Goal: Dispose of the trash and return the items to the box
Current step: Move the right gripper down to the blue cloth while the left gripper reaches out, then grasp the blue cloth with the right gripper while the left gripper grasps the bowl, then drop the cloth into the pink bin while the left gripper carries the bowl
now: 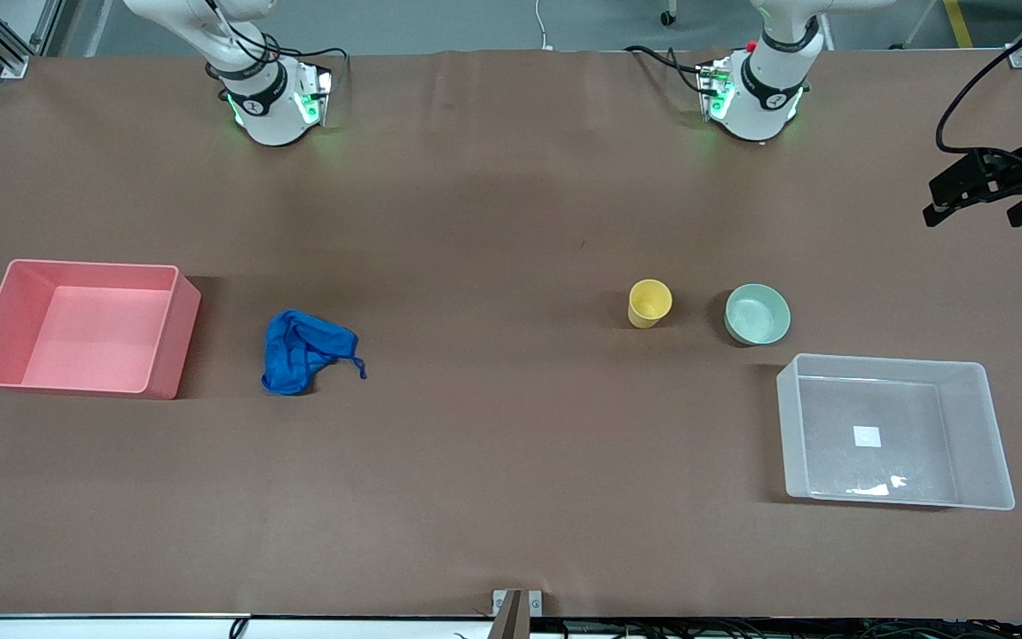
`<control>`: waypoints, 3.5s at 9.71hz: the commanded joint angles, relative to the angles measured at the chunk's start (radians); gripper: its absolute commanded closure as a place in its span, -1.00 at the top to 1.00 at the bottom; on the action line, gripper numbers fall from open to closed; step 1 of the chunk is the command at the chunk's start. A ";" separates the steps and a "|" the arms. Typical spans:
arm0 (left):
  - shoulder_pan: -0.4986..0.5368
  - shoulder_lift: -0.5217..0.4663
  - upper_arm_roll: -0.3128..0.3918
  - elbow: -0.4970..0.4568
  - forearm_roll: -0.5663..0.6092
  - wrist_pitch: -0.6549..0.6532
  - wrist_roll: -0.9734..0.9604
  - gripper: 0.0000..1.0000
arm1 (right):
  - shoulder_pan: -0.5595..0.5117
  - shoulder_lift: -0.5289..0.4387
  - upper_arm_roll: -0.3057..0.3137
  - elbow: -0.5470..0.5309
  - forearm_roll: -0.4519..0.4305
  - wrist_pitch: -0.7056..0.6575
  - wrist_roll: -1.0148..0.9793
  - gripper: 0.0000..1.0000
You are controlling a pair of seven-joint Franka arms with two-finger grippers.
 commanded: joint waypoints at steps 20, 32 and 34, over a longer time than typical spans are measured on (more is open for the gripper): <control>-0.004 0.197 0.010 -0.904 0.028 1.089 0.019 0.93 | 0.167 0.402 0.145 -0.702 -0.007 1.035 0.005 1.00; -0.006 0.183 0.002 -0.979 0.030 1.186 0.008 -0.99 | 0.131 0.348 0.023 -0.101 -0.005 0.150 -0.049 -0.98; -0.006 0.079 0.002 -0.929 0.025 1.045 0.011 -1.00 | 0.131 0.331 -0.114 -0.108 -0.007 0.142 -0.294 -0.97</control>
